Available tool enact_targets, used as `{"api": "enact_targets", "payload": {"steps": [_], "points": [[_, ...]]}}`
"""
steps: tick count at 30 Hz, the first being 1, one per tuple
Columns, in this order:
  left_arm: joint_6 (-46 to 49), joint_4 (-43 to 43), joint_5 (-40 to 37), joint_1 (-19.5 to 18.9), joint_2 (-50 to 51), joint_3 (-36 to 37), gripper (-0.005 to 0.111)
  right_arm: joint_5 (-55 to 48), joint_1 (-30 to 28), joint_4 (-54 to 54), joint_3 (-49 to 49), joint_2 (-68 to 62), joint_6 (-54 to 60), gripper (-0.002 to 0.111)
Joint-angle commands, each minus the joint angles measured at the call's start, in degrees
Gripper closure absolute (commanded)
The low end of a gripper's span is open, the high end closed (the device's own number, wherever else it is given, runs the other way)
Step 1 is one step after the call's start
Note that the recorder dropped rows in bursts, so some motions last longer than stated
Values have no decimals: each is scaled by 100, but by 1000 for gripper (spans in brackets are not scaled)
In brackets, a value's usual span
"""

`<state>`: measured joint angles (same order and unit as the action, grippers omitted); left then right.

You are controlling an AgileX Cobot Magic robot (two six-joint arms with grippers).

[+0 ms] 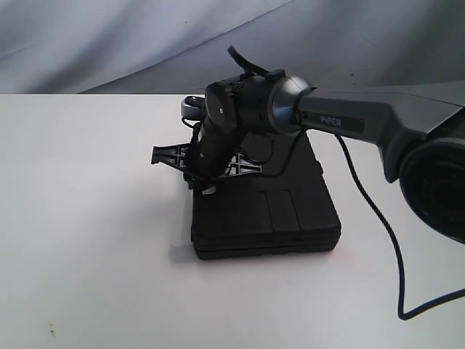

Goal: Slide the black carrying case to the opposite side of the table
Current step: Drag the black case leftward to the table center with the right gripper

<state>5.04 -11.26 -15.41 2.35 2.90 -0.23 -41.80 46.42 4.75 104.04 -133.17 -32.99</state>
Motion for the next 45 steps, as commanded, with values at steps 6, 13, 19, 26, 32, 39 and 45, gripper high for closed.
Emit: {"api": "enact_targets", "payload": {"steps": [6, 13, 19, 26, 32, 39, 45], "points": [[-7, -1, 16, -8, -8, 23, 107, 247, 44, 107, 41, -100, -30, 108], [-7, -1, 16, -8, -8, 23, 107, 400, 92, 137, 41, -100, -30, 108], [-7, -1, 16, -8, -8, 23, 107, 423, 105, 137, 41, -100, -30, 108], [-7, -1, 16, -8, -8, 23, 107, 435, 105, 42, 41, -100, -30, 102], [-7, -1, 16, -8, -8, 23, 107, 424, 105, 42, 41, -100, -30, 82], [-7, -1, 16, -8, -8, 23, 107, 424, 105, -84, 41, -100, -30, 82], [-7, -1, 16, -8, -8, 23, 107, 424, 105, -475, 41, -20, -200, 82]]}}
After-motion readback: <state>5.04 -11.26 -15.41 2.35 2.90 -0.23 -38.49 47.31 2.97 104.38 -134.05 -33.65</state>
